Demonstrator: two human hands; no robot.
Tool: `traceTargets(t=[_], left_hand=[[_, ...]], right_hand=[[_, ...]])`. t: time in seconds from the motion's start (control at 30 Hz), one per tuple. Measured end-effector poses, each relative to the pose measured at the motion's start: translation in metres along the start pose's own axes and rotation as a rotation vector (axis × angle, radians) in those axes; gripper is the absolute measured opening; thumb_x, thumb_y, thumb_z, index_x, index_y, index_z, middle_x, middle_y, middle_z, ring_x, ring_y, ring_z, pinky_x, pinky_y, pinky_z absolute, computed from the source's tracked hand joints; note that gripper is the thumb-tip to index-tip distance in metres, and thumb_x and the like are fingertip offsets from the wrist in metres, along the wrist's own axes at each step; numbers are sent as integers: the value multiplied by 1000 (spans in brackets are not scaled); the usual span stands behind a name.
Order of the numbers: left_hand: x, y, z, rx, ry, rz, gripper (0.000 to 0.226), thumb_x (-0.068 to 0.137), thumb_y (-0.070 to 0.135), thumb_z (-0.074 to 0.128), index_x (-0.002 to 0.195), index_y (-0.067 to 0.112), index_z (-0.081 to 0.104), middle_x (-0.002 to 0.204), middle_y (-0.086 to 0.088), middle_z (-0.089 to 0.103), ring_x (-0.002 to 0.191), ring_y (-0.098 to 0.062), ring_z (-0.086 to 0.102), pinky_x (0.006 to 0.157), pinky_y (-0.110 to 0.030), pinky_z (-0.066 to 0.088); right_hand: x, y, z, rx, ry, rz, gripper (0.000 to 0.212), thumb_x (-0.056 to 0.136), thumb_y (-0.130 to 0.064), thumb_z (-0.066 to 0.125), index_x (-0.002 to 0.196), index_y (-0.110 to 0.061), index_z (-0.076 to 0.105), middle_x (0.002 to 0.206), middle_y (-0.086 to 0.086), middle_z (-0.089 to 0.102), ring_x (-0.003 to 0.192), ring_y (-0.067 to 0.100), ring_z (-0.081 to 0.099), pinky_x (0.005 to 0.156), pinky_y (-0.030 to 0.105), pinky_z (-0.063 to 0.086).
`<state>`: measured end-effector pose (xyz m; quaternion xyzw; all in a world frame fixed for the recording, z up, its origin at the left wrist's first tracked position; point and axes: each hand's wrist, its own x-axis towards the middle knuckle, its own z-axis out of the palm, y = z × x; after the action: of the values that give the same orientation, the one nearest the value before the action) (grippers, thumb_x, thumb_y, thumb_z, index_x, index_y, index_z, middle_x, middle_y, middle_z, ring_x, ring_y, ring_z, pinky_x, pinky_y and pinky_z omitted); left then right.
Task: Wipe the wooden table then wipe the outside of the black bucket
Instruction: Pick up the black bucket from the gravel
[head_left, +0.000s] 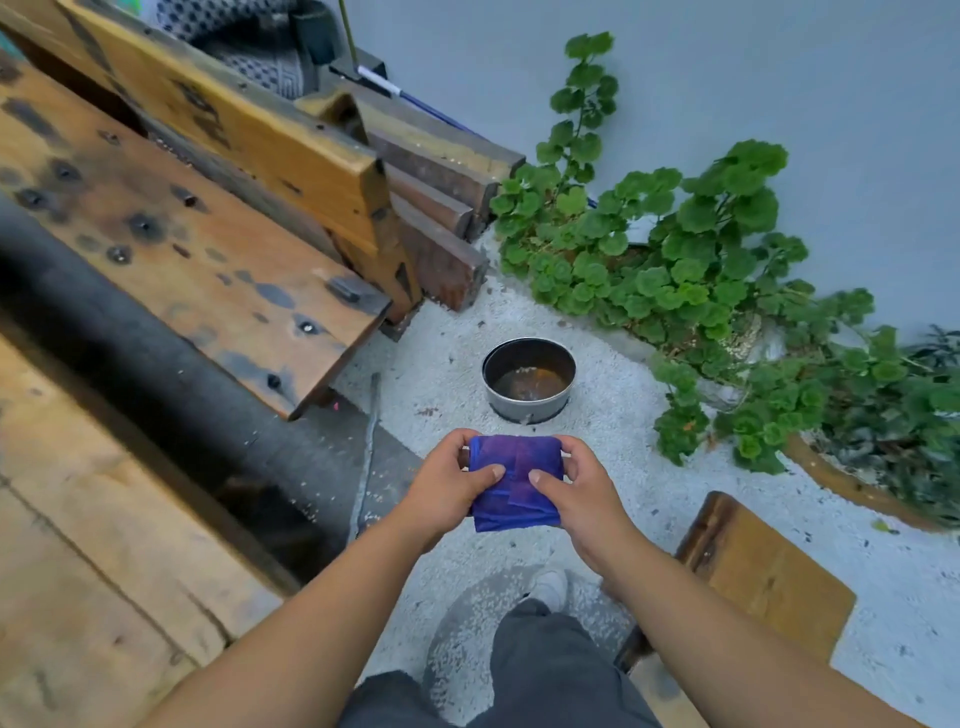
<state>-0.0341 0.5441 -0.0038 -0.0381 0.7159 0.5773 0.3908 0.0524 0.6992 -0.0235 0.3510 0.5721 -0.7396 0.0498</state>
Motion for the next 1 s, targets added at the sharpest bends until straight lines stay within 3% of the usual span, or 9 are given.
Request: traceTargets(t=[0.17,0.3,0.43,0.53,0.67,0.77,0.83,0.9,1.0], left_hand=[[46,20,46,22,-17,-28,24,90,-8,58,96,15,54,85,-5,64,67,-14,62,52,-26,50],[88,18,63,60,-37,-32,23,88,-8,58,96,14,56,76,4,65,65,-10,62,54,-25,49],[151,-1,79,89,-87,-20,25,87,-9,58,95,15,58,72,8,67,64,-7,61,58,-23,49],[215,-35,92,104,-146,-33,22,82,-3,61,97,13,58,78,1,67,69,-10,62,63,-26,51],[309,-91,115,114,-190,-74,29,69,11,61,98,13,59,83,-7,63,76,-19,59,69,-34,49],[366,-134,128,122,-275,-92,24,75,5,60,97,16,56,88,-11,60,78,-19,57,70,-35,48],[412,-168,131,111,-283,-81,31,84,-5,56,103,19,55,96,-7,64,79,-13,61,71,-28,50],[458,-192,131,305,-165,47,31,85,-3,56,108,17,55,103,-5,66,88,-14,63,79,-28,49],[511,-220,126,1063,-95,325,35,82,28,62,114,18,54,110,-6,65,103,-29,60,84,-40,49]], right_hand=[[46,-14,-51,65,-29,54,48,76,-7,72,110,-38,58,107,3,70,94,21,70,70,34,56],[82,-6,-70,165,-35,66,51,69,-8,77,111,-31,58,105,3,72,95,21,70,74,34,56],[133,28,-83,322,51,69,38,77,1,73,109,-17,63,109,14,71,96,27,68,82,41,56],[183,68,-96,428,83,66,43,74,2,74,110,-20,64,109,13,70,96,26,68,77,37,56],[260,132,-116,403,224,47,55,66,0,74,115,-21,61,113,14,68,101,31,67,85,48,55],[309,178,-130,398,319,35,52,72,11,66,116,-17,60,112,15,69,99,31,66,85,49,54],[343,207,-144,477,372,20,52,74,14,64,116,-17,60,109,11,70,97,28,67,79,45,56],[374,227,-158,540,430,-7,50,77,16,60,115,-16,60,108,10,70,96,27,67,77,45,56],[413,249,-175,560,506,-34,45,81,16,55,113,-16,59,111,11,68,100,31,65,85,51,54]])
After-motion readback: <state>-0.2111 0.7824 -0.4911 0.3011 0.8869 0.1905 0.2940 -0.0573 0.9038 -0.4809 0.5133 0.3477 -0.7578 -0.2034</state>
